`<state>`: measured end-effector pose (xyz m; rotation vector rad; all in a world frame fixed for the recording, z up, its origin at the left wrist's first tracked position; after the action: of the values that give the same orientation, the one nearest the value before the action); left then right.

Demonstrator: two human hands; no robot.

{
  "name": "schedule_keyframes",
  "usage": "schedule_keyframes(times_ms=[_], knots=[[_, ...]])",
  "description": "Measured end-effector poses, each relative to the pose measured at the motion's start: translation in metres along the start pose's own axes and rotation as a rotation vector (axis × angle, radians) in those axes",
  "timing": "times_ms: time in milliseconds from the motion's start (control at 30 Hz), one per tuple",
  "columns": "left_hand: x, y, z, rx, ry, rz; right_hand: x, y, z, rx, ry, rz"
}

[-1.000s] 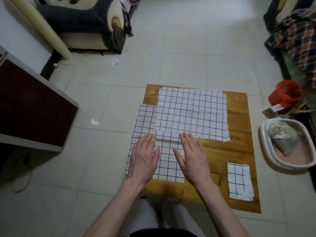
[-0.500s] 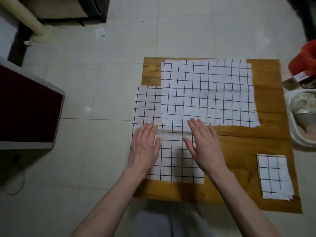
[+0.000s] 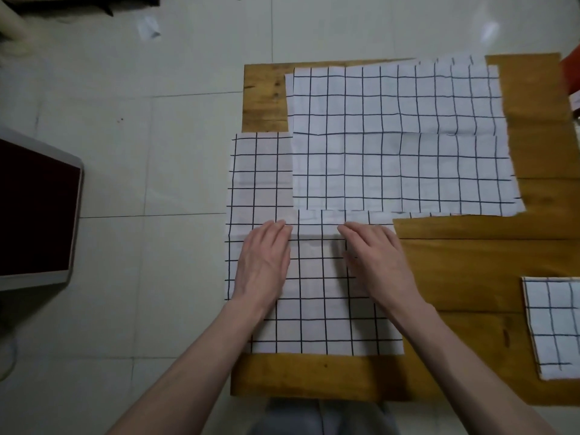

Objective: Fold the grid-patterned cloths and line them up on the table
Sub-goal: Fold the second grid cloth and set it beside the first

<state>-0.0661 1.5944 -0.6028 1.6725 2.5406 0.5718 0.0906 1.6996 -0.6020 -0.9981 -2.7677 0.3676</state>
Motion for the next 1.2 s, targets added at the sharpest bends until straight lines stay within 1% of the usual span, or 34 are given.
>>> schedule_keyframes(times_ms=[167,333,533,700,933,1100,1200], knots=[[0.007,-0.007,0.008,-0.009,0.016,0.013,0.013,0.006,0.012,0.015,0.045,0.003],[0.011,-0.013,0.014,0.009,0.011,-0.019,0.019,0.003,0.016,-0.004,0.09,-0.014],[0.012,-0.017,0.014,0.027,-0.001,-0.032,0.01,0.001,0.022,0.022,0.06,-0.008],[0.004,-0.011,-0.006,0.001,-0.035,0.001,-0.002,-0.01,0.011,0.059,0.015,-0.039],[-0.006,0.0,-0.063,-0.037,-0.066,0.012,-0.005,-0.033,-0.041,0.109,0.025,-0.037],[-0.007,-0.011,-0.107,-0.004,-0.078,0.007,0.0,-0.039,-0.094,0.069,0.047,-0.066],[0.003,-0.012,-0.135,0.029,-0.085,0.042,0.008,-0.039,-0.128,0.042,0.075,-0.114]])
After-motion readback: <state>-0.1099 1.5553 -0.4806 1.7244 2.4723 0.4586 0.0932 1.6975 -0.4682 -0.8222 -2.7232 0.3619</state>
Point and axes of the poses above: each hand's wrist, its own x-axis towards the middle knuckle, its own z-axis out of the palm, y = z × x, the point moved 10 cm from there along x, towards the middle knuckle, and after that the axes turned 9 degrees about y, right-handed, at the moved point
